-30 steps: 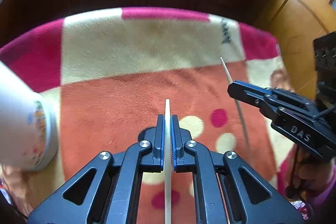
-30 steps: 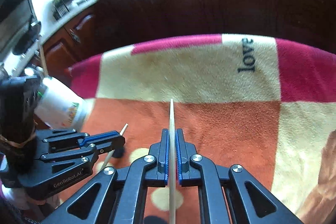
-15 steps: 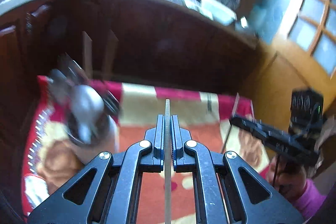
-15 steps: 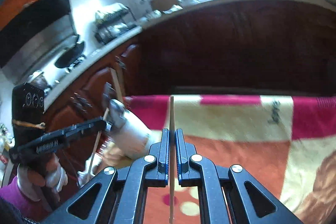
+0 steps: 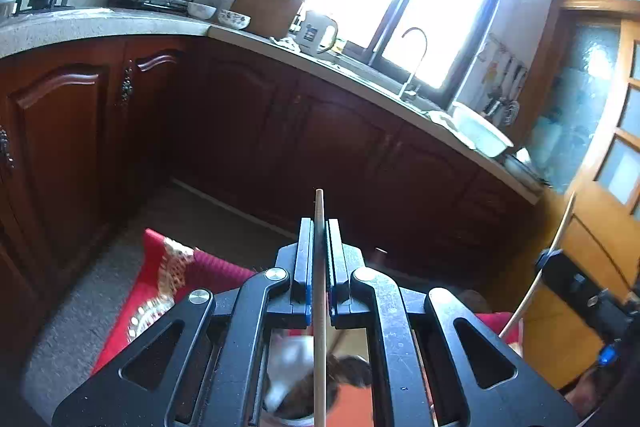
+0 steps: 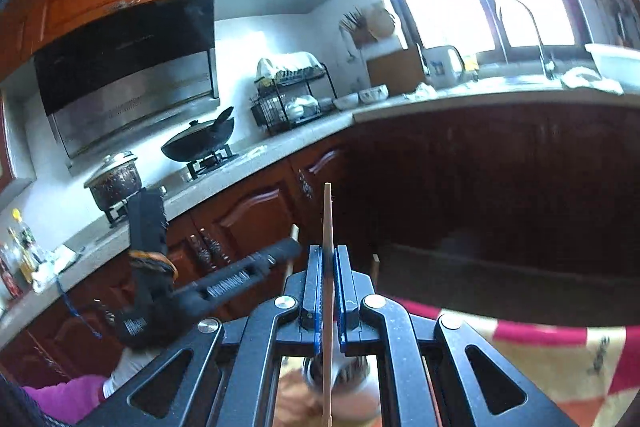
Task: Organize utensils
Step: 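Lift the chopsticks and lower them into the white jar with both tools, then open both tools to release the chopsticks and withdraw from the jar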
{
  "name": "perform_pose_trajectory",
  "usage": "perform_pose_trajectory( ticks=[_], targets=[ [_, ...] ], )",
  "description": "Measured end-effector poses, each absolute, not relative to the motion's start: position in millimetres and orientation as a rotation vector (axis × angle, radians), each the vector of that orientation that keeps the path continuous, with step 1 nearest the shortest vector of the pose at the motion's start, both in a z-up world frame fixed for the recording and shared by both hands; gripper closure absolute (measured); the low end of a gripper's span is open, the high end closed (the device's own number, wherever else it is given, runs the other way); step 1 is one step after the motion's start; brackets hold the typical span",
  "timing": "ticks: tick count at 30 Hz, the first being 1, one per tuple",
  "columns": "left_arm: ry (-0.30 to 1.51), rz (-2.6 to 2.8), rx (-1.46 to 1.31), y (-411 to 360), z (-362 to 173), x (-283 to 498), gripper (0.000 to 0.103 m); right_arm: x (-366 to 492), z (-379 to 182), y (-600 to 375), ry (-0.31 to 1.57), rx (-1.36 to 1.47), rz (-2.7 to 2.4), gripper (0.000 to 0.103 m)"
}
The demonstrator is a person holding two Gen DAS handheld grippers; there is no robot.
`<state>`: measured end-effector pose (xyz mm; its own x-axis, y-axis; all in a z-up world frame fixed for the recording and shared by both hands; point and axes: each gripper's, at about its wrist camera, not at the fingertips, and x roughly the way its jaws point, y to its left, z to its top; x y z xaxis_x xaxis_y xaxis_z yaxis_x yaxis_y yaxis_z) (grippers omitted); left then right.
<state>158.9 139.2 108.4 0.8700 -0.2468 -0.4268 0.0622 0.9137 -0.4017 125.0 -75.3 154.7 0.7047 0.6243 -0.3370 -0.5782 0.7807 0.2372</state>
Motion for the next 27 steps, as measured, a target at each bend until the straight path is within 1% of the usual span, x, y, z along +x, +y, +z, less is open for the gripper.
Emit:
perform_pose_trajectory(
  ticks=[7,13,17,21,27],
  targets=[
    [0.444,-0.093,-0.369,148.9,89.4,182.3,0.099,157.1,132.6,-46.5,0.401,0.12,0.655,0.098],
    [0.343,0.002,-0.374,156.2,75.9,176.9,0.099,166.7,109.9,-37.5,0.391,0.086,0.633,0.098],
    [0.298,0.037,-0.341,153.2,66.9,170.0,0.099,169.6,96.1,-39.1,0.421,0.087,0.637,0.098],
    [0.307,0.014,-0.313,146.0,62.9,164.9,0.099,168.4,85.1,-36.0,0.461,0.062,0.651,0.098],
    [0.379,-0.013,-0.334,150.6,53.4,150.2,0.099,165.9,70.7,-35.6,0.535,0.02,0.669,0.098]
  ],
)
